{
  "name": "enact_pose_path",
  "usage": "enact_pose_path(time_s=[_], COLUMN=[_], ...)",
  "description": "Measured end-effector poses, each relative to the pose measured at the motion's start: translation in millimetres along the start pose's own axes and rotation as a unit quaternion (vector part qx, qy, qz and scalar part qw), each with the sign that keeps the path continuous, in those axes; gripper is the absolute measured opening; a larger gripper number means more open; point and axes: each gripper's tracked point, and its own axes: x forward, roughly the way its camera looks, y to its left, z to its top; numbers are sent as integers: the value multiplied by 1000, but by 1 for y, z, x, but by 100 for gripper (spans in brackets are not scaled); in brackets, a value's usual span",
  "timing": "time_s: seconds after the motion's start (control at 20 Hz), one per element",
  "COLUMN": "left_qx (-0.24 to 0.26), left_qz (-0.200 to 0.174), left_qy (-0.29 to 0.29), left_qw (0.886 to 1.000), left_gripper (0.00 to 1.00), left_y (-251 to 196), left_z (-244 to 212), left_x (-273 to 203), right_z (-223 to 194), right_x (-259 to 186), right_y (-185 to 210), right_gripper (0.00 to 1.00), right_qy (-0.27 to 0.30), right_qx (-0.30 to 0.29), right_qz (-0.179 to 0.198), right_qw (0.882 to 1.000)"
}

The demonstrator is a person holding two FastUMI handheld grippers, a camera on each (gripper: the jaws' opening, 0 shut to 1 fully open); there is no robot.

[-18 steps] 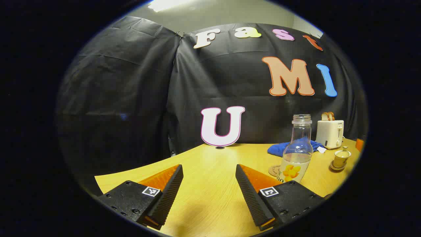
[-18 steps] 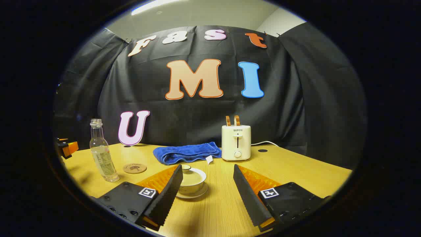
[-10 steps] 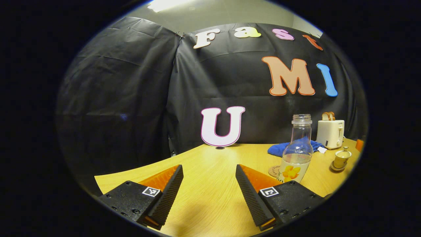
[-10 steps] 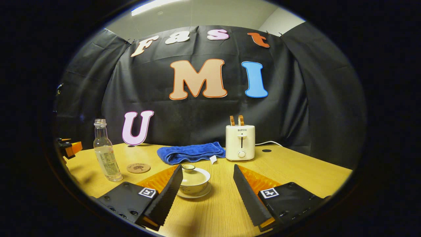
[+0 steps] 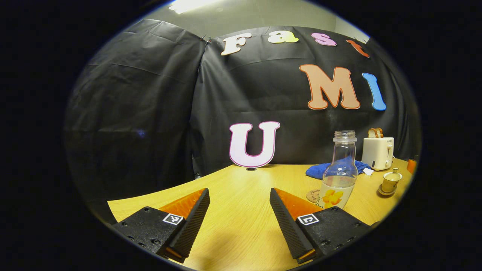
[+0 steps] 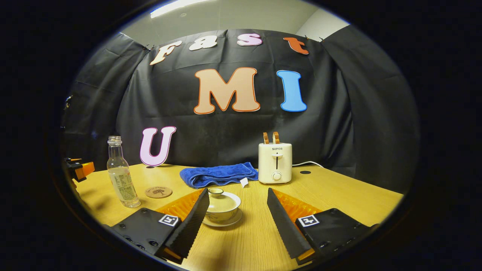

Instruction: Open the teacup lid with one hand, grasp the water bottle and pour water into the teacup with the other hand; after pouring, place the water bottle on the coaster and then close the teacup lid.

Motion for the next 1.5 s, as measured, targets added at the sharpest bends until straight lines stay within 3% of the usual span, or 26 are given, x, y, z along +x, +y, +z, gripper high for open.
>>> enact_pose_path(time_s=[0.05,0.45,0.85,0.9,1.45,1.5], left_qx=[0,1,0,0,-1,-1], left_qz=[0,-6,-13,-14,-17,-18], left_qy=[0,-2,-3,-3,-3,-3], left_qw=[1000,1000,1000,1000,1000,1000], left_gripper=[94,93,94,94,93,93], left_y=[0,0,-3,-3,-6,-6], left_z=[0,0,0,-1,-2,-2], left_x=[0,1,2,2,2,2], right_z=[1,0,-3,-3,-18,-21], right_x=[0,1,14,17,57,60], right_y=[0,2,23,26,53,54], right_gripper=[98,98,94,100,94,100], right_qy=[0,1,5,5,44,53], right_qx=[0,0,2,2,2,2], right_qz=[0,3,48,53,94,97], right_qw=[1000,1000,999,999,995,994])
